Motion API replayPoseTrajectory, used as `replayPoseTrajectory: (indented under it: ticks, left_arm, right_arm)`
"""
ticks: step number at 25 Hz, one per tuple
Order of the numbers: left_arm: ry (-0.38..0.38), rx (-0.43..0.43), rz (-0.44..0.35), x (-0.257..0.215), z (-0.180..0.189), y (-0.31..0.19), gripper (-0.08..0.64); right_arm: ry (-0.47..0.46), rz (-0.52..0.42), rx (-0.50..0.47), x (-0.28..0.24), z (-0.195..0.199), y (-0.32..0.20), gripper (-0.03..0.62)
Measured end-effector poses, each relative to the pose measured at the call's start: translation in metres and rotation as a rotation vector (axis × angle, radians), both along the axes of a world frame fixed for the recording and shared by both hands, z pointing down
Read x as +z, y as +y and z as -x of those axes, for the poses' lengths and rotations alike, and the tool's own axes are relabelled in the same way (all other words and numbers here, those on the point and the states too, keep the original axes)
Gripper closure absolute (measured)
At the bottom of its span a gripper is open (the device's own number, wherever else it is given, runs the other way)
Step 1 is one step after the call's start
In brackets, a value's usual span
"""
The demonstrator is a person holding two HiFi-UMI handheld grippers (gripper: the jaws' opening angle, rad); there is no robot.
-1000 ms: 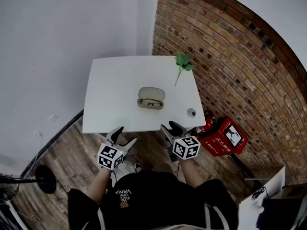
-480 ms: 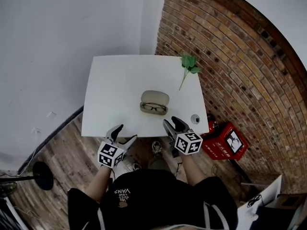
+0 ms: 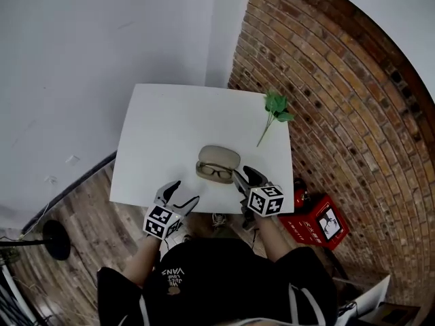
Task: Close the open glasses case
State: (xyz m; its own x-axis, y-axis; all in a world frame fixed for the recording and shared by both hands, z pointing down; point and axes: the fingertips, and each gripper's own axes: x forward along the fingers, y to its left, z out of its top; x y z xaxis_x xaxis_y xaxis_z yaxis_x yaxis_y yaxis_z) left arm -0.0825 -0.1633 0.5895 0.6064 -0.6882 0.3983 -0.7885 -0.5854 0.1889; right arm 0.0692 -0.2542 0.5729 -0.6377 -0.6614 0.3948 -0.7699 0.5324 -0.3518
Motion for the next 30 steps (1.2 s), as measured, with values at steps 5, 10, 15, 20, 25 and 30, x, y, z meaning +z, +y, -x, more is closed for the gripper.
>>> replayPoseTrajectory:
  ticks: [5,10,15,20,25,30]
  left_arm:
    - [-0.032,0.021,0.044,0.018,-0.018,-0.019,0.235]
    - [-0.057,0.005,0.07,0.033,-0.03,-0.035,0.236]
    - [-0.061,-0.031,0.085,0.041,-0.034,-0.048,0.236]
    - [-0.068,-0.054,0.098,0.045,-0.038,-0.055,0.236]
    - [-0.094,-0.02,0.118,0.051,-0.044,-0.055,0.233]
    - [-0.103,0.008,0.154,0.062,-0.05,-0.053,0.232]
  right_arm:
    - [0.018,0.03,-0.059,0.012,0.001,-0.043,0.407]
    - [0.036,0.059,-0.111,0.027,0.003,-0.082,0.42]
    - [0.02,0.102,-0.138,0.04,0.007,-0.112,0.42]
    - [0.06,0.134,-0.092,0.056,0.0,-0.141,0.468]
    - [0.115,0.203,-0.13,0.08,0.003,-0.147,0.468]
    - [0.143,0.265,-0.173,0.097,0.006,-0.138,0.479]
